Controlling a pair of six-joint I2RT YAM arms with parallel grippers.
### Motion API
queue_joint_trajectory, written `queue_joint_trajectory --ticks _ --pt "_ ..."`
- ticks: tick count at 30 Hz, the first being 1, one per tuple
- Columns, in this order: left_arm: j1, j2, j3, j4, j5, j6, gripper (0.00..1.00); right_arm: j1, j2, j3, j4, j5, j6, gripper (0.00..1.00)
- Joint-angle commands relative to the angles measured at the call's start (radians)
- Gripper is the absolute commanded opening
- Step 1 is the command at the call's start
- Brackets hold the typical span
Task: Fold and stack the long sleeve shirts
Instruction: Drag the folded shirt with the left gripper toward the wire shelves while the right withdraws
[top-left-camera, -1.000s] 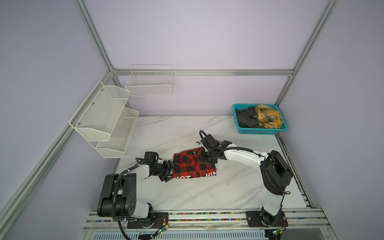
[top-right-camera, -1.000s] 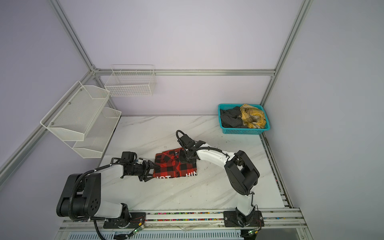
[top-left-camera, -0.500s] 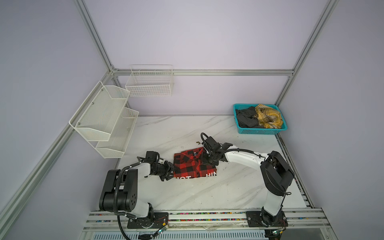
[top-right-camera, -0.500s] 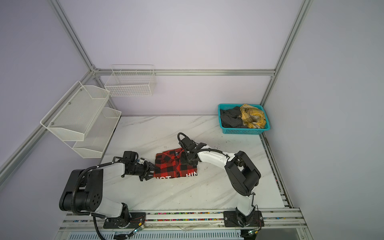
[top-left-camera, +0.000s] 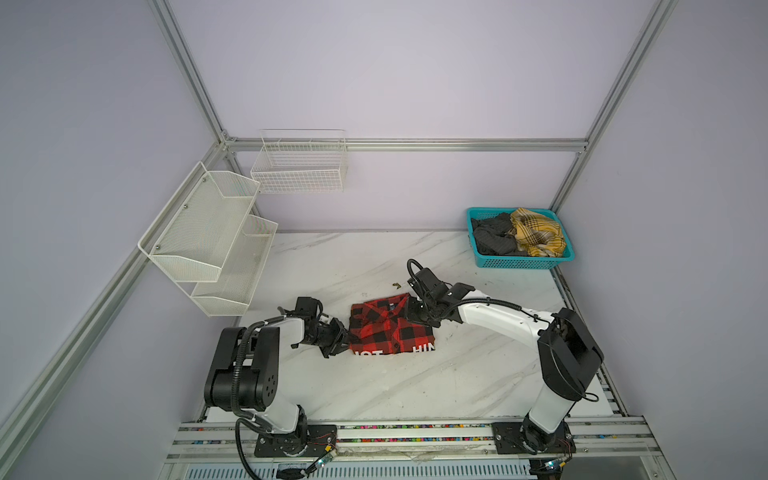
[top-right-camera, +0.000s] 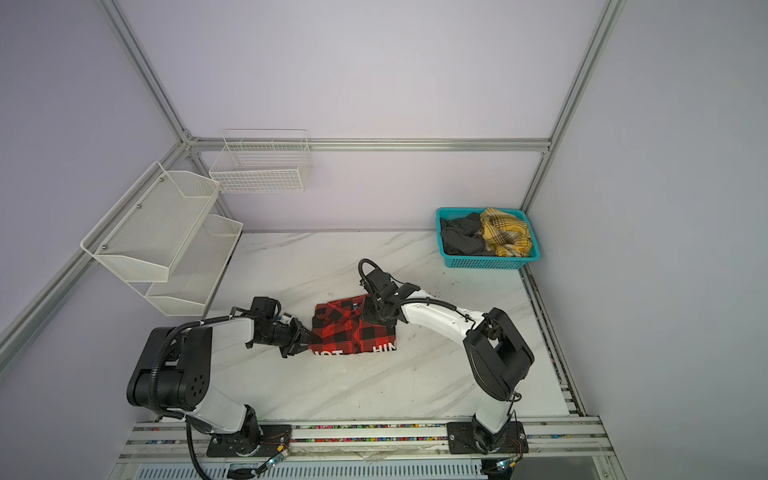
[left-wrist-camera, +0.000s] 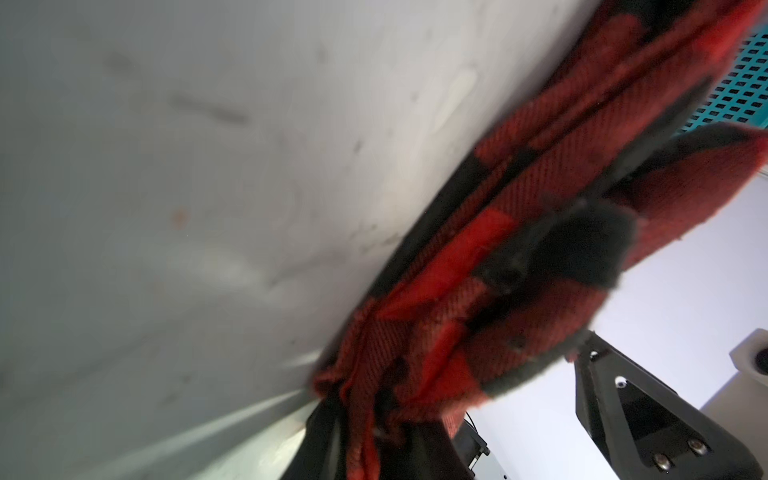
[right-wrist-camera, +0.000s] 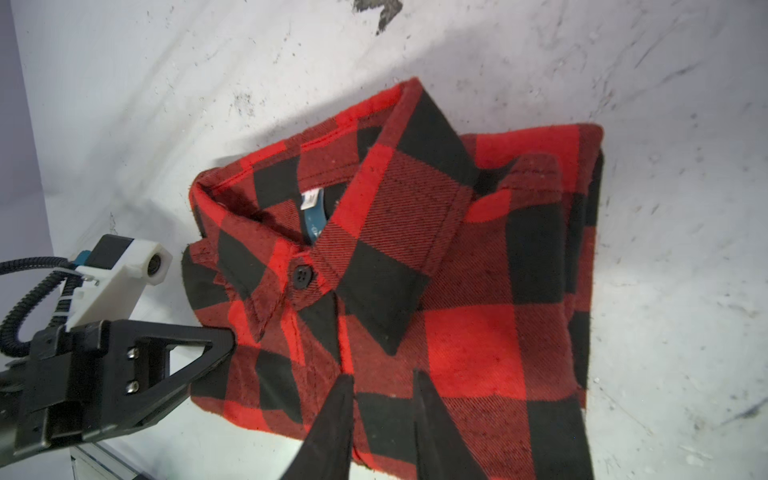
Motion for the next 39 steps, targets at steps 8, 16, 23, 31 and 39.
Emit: queue_joint_trajectory --ticks 8,16,23,31,39 --pt "0.005 0.124 0.318 -0.139 -0.132 0.107 0.03 -0.023 -0.156 -0.057 -0.009 0.096 0.099 0.31" --pt "0.091 0.216 0.523 -0.195 -0.318 0.099 0.0 -0.076 -0.136 -0.054 -0.003 0.075 0.008 0.32" --pt "0.148 0.26 0.704 -0.198 -0.543 0.079 0.0 -0.14 -0.044 -0.008 0.024 -0.008 -0.065 0.32" --pt "0.203 0.443 1.088 -0.332 -0.734 0.179 0.0 -0.197 0.004 -0.017 0.053 -0.083 -0.122 0.31" --pt "0.231 0.514 1.237 -0.415 -0.872 0.274 0.0 -0.246 -0.005 -0.082 0.097 -0.133 -0.135 0.31"
